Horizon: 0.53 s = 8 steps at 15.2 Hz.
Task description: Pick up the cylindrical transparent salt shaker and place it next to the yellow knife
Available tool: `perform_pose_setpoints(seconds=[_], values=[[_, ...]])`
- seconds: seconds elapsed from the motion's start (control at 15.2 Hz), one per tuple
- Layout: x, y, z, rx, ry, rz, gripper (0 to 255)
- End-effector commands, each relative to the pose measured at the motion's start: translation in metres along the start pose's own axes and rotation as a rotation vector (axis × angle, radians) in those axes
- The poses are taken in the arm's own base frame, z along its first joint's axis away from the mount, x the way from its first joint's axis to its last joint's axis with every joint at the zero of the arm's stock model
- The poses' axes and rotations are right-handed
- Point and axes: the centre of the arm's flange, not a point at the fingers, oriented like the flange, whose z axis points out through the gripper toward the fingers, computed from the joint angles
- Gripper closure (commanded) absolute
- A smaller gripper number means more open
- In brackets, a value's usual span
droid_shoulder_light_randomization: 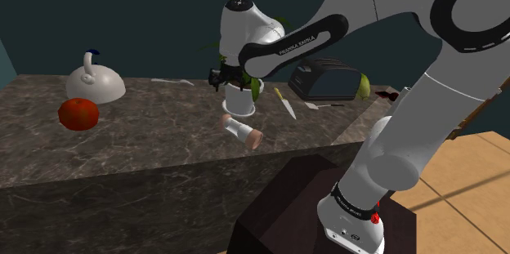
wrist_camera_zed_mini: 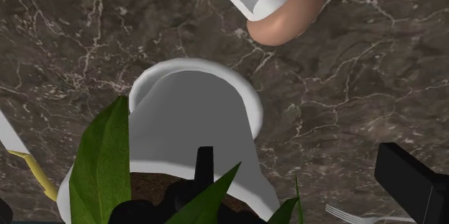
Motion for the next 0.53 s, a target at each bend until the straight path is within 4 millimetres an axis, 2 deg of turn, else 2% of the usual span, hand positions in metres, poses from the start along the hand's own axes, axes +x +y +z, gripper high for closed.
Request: perform_pose_setpoints(seconds=[0.0,0.33,0.4,0.46], values=[[-0.0001,0.0002,0.0010,0.000,0.000,0.000,0],[-0.0001,0.0001,0.0009,0.000,0.000,0.000,0],[-0.0001,0.0001,0.0009,0.000,0.000,0.000,255],[-0.0001,0.0001,0.0009,0.000,0.000,0.000,255]])
